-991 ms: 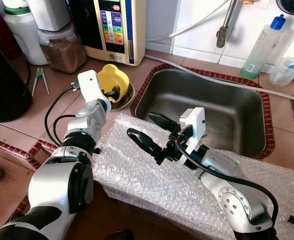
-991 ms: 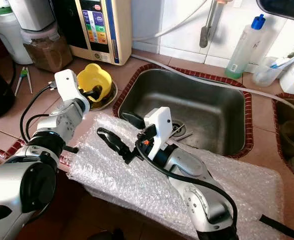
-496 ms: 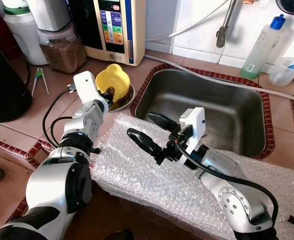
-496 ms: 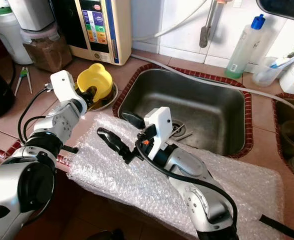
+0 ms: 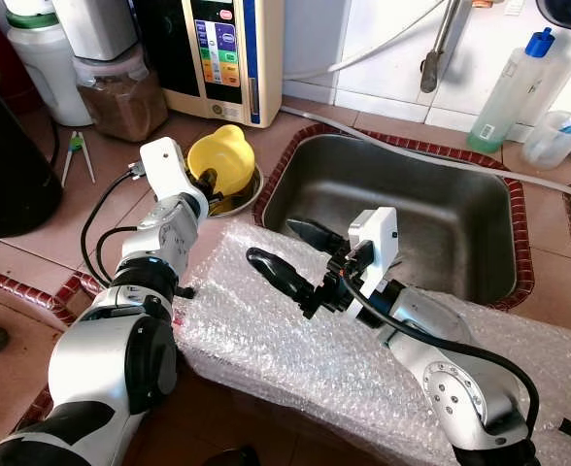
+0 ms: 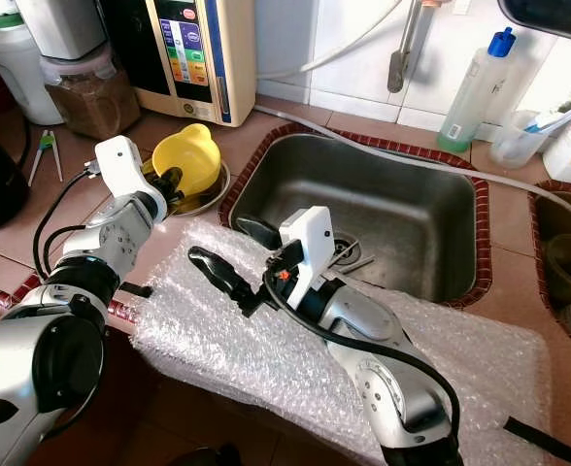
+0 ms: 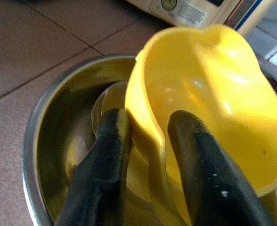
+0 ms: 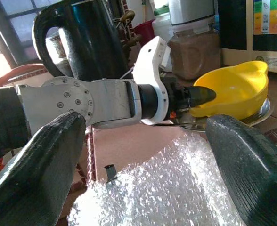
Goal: Kitchen organization
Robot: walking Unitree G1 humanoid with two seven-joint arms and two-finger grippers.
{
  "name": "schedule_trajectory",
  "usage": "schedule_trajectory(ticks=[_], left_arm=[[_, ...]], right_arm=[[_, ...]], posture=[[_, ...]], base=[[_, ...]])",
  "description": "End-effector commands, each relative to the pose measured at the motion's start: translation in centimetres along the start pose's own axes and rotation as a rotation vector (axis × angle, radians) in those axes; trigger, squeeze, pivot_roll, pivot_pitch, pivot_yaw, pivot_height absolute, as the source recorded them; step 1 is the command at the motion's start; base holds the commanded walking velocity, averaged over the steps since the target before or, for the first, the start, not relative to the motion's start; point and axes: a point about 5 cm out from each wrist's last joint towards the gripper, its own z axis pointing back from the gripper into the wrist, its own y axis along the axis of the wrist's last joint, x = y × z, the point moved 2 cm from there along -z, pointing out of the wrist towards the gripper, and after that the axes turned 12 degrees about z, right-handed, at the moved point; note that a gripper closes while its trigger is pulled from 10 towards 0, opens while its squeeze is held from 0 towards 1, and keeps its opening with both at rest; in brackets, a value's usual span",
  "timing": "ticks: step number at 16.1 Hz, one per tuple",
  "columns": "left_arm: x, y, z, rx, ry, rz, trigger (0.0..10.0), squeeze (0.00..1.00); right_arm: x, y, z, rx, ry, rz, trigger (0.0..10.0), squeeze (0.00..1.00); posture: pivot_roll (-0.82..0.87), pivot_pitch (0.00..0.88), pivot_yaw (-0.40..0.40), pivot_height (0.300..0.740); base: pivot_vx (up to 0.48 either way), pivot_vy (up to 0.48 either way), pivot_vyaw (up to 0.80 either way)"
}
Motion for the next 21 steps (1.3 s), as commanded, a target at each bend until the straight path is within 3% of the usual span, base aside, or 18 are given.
schedule_trajectory(ticks=[1,7,10,13,14,15,16,21], left_arm=[[-0.2,0.5,0.1,0.034,-0.015,-0.004,0.0,0.00],[1.0,2.5,0.6,0.203,-0.125,-0.084,0.0,0.00],[1.0,2.6,0.8,0.236,-0.148,-0.089,0.0,0.00],[0.1,1.8,0.6,0.185,-0.085,-0.149,0.0,0.00],[0.0,2.0,0.6,0.189,-0.079,-0.129,8.5,0.00],[-0.1,2.4,0.6,0.209,-0.071,-0.089,10.0,0.57],[0.0,2.7,0.6,0.211,-0.079,-0.045,10.0,1.00],[0.5,1.9,0.3,0.138,-0.063,0.061,10.0,1.00]], right_arm=[[0.4,0.2,0.0,0.007,-0.017,0.007,10.0,0.00],[1.0,0.1,0.0,0.009,-0.047,0.004,10.0,0.00],[1.2,0.1,0.1,0.011,-0.064,-0.005,10.0,0.00],[1.4,0.0,0.0,0.009,-0.070,-0.006,10.0,0.00],[1.5,0.0,0.0,0.009,-0.072,-0.005,10.0,0.00],[1.5,0.0,0.0,0.010,-0.072,-0.004,10.0,0.00],[1.5,0.0,-0.1,0.009,-0.072,-0.004,10.0,0.00],[1.4,-0.1,-0.3,0.009,-0.068,-0.003,10.0,0.00]], posture=[[-0.06,0.092,0.054,0.740],[-0.05,0.092,0.046,0.740],[-0.05,0.091,0.043,0.740],[-0.05,0.089,0.040,0.740],[-0.05,0.088,0.040,0.740],[-0.05,0.086,0.040,0.740],[-0.05,0.086,0.040,0.740],[-0.05,0.078,0.043,0.740]], base=[[0.000,0.000,0.00],[0.000,0.000,0.00],[0.000,0.000,0.00],[0.000,0.000,0.00],[0.000,0.000,0.00],[0.000,0.000,0.00],[0.000,0.000,0.00],[0.000,0.000,0.00]])
